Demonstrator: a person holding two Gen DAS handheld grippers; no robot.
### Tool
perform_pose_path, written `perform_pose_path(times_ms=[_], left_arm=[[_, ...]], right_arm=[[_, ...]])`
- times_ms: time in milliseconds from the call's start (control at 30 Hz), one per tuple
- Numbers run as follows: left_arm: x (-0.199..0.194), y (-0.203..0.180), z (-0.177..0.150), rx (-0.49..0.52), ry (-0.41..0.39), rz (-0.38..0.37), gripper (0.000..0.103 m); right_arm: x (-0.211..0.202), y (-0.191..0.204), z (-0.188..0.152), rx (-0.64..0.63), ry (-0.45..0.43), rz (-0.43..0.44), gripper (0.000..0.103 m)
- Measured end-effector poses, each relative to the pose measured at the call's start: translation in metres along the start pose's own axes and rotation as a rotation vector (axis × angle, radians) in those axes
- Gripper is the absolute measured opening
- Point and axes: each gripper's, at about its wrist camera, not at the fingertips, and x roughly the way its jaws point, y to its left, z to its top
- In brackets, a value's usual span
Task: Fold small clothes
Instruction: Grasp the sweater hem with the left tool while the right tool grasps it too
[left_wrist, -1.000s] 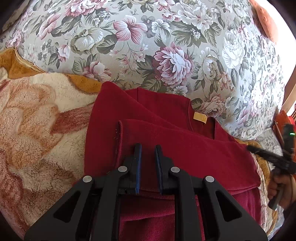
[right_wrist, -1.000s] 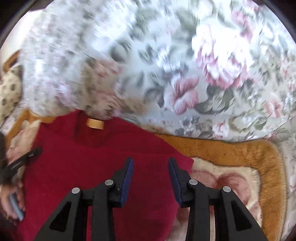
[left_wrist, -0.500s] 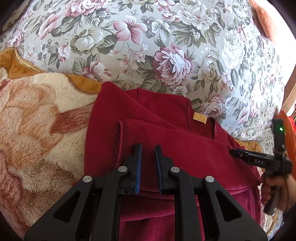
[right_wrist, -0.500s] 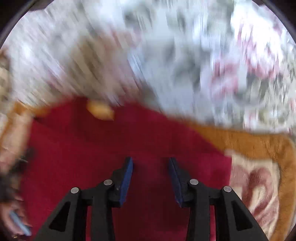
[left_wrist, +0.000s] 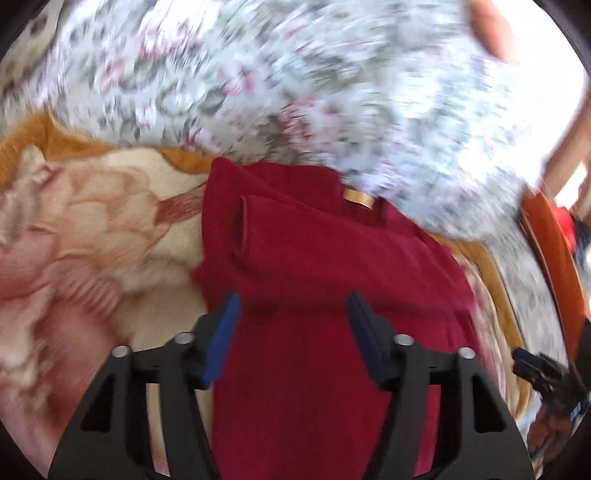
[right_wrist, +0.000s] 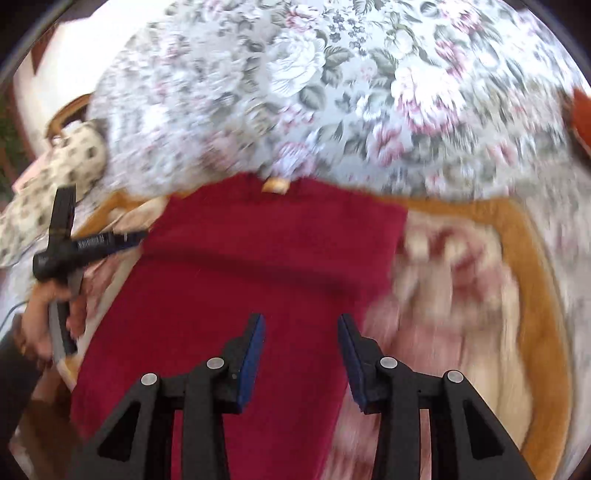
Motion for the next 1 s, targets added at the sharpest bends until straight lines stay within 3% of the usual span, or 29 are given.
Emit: perform_pose_path(times_ms=[100,200,300,433,500,667,767,1000], left_arm=[[-0.051,-0.001,-0.047,0.071,0.024,-0.052,0.062],[-0.083,0.012,-0.091,0.070,0.053,-0.063,0.062],[-0.096,0.026,-0.125,0.053,0.067,-0.060,0.062],[-0.100,0.042,-0.163,0.007,0.086,-0.080,0.062],[-0.100,0.049,-0.182,-0.041,0.095,-0.134,0.062],[-0.104,0.051,-0.205,-0.057,0.084,-0.174,0.062],[-0.104,0.049,-0.208,-0.070,0.107,-0.200,0.062],[-0.092,0.033,-0.215,-0.067,0.168,-0.269,0.062]], right_arm=[[-0.019,0.005,-0.059,0.056,0.038,0.052,0.039],[-0.030,0.010,-0.105,0.098,0.051,0.084,0.039],[-0.039,0.016,-0.151,0.171,0.059,0.111,0.039],[-0.048,0.015,-0.185,0.270,0.022,0.070,0.039],[-0.049,0.011,-0.193,0.337,0.010,0.100,0.039],[-0.041,0.011,-0.202,0.374,0.041,0.152,0.039],[-0.041,0.018,-0.199,0.345,0.032,0.191,0.038],[-0.036,0.031,-0.198,0.289,0.010,0.173,0.028]])
